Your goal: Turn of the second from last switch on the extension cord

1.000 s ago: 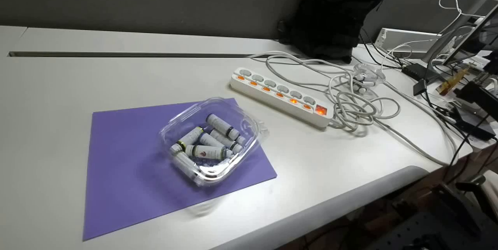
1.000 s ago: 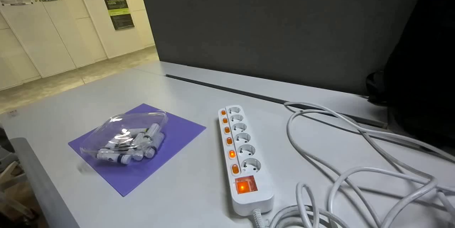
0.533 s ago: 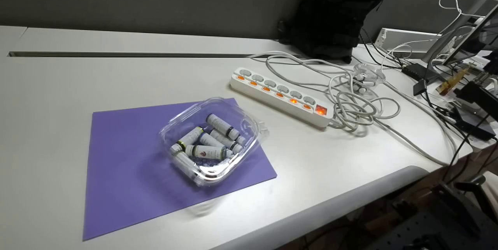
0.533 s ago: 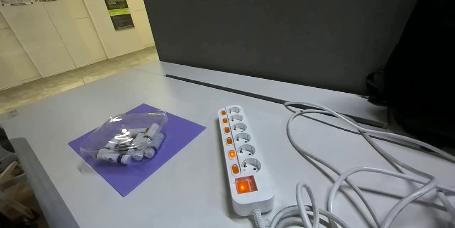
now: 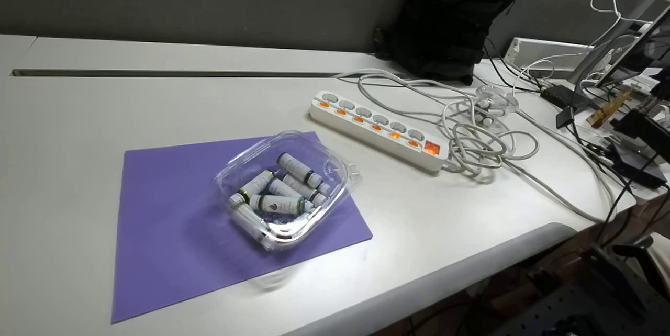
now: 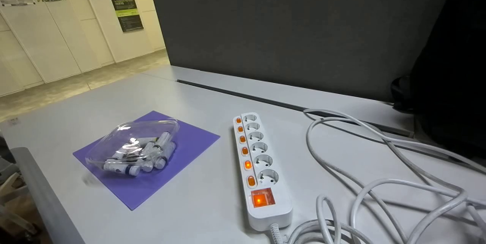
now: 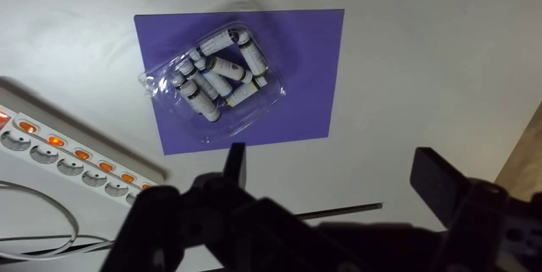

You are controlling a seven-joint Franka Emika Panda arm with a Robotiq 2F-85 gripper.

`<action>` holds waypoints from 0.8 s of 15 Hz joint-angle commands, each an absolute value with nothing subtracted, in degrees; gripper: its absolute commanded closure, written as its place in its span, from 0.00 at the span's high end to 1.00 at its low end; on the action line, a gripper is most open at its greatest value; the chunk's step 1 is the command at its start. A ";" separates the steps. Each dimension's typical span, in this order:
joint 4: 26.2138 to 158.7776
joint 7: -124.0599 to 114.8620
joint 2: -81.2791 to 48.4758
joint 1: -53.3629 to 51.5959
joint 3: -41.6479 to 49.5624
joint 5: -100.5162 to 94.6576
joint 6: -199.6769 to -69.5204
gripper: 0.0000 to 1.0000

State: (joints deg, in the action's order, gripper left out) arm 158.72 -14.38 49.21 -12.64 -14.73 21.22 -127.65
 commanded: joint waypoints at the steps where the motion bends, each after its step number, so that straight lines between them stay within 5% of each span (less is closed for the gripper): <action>1: 159.35 -16.62 46.00 -8.26 -14.46 18.87 -133.77 1.00; 6: 159.92 -17.35 39.15 -1.83 -12.48 15.50 -140.39 0.95; 7: 159.92 -17.40 37.58 -0.71 -11.98 14.81 -141.32 0.74; 12: 159.94 -17.09 29.56 4.34 -9.47 9.61 -145.79 0.39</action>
State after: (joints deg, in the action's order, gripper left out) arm 159.95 -14.83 33.61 2.70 -10.64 12.94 -142.56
